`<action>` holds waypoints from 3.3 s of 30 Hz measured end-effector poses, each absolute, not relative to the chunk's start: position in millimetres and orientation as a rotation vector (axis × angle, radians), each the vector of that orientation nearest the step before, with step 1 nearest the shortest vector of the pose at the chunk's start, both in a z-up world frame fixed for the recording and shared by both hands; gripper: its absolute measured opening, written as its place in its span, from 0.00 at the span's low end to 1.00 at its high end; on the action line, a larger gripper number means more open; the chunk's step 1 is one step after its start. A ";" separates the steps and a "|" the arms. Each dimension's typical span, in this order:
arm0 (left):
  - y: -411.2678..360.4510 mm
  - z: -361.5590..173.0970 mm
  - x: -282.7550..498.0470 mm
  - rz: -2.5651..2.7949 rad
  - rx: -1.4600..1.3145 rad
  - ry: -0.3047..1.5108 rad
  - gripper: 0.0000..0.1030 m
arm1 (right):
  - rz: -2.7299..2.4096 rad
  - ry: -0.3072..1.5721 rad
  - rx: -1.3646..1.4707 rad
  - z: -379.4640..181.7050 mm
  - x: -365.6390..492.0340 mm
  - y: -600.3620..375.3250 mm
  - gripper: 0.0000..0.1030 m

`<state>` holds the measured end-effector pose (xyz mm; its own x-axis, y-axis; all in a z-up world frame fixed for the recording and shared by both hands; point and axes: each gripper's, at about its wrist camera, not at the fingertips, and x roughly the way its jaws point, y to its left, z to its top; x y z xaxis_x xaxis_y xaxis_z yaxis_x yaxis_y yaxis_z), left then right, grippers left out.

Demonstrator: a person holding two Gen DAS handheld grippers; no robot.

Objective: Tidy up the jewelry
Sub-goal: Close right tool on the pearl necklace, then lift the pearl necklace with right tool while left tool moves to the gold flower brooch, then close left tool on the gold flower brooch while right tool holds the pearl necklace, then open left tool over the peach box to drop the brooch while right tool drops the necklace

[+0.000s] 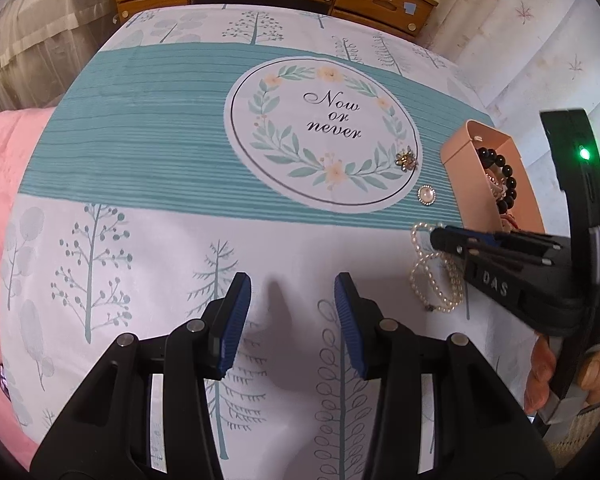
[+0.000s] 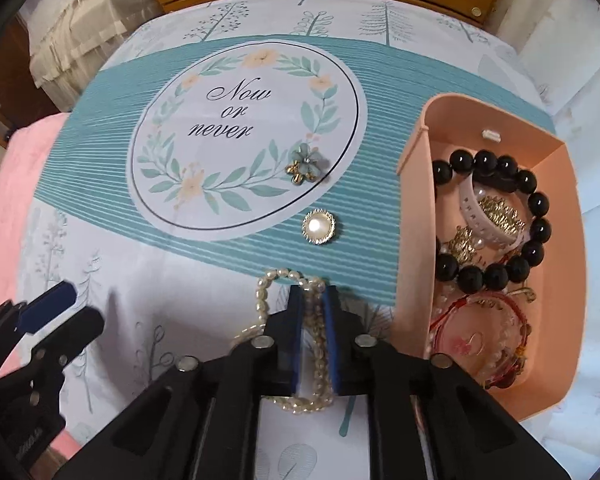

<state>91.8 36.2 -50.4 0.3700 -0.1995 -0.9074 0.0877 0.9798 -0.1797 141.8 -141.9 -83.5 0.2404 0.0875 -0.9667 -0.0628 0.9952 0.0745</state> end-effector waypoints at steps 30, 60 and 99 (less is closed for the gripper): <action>-75.8 -56.4 205.4 -0.310 -0.048 1.254 0.39 | 0.302 0.884 0.301 102.5 60.3 -228.1 0.05; -106.5 -82.4 225.3 -0.245 -0.005 1.261 0.14 | 0.135 0.728 0.400 176.6 44.9 -348.6 0.05; -189.1 -8.6 165.6 -0.445 0.121 1.120 0.14 | 0.045 0.857 0.322 90.0 31.2 -348.2 0.05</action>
<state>165.6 -189.1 -8.6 0.3586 -0.2840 -0.8892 0.4034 0.9062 -0.1268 31.2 -348.2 90.0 0.6570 0.1676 -0.7351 0.0893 0.9508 0.2966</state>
